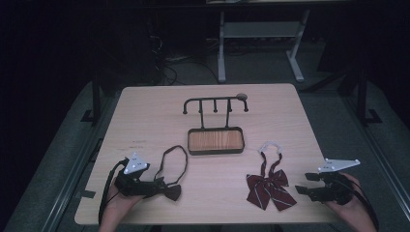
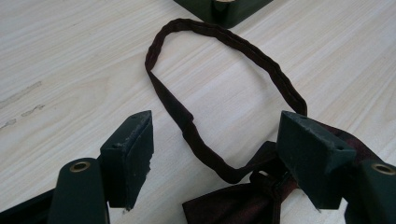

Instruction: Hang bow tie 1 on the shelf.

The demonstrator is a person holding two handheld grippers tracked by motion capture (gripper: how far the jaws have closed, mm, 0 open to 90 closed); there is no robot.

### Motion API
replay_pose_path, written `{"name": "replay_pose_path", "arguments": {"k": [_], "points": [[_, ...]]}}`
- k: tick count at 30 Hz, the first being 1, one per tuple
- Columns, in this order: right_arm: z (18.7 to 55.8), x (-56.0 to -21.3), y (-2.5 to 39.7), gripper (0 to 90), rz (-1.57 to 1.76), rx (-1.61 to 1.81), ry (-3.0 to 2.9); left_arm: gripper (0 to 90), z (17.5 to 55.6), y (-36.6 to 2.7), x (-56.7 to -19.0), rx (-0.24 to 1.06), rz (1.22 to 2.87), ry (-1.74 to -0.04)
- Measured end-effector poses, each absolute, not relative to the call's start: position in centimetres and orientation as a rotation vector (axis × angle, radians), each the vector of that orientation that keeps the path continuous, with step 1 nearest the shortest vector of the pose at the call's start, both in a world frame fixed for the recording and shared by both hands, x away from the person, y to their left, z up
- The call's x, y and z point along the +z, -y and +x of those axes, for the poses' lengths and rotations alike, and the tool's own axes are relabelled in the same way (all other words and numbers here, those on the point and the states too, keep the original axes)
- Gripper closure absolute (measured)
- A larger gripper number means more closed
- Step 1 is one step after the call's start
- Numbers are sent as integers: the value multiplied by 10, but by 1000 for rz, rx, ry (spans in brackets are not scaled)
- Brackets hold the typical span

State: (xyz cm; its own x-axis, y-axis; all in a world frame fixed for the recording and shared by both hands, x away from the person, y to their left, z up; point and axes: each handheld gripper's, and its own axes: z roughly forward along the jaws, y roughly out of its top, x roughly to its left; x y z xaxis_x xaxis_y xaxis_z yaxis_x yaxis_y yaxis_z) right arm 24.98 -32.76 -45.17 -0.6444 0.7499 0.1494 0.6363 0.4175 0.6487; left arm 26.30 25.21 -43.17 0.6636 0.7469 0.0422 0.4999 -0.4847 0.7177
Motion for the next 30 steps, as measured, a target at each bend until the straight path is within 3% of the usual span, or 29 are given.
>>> {"name": "replay_pose_path", "arguments": {"k": [30], "points": [[288, -420, 301, 332, 1172, 958, -2606, 267, 262, -256, -431, 464, 2171, -950]]}}
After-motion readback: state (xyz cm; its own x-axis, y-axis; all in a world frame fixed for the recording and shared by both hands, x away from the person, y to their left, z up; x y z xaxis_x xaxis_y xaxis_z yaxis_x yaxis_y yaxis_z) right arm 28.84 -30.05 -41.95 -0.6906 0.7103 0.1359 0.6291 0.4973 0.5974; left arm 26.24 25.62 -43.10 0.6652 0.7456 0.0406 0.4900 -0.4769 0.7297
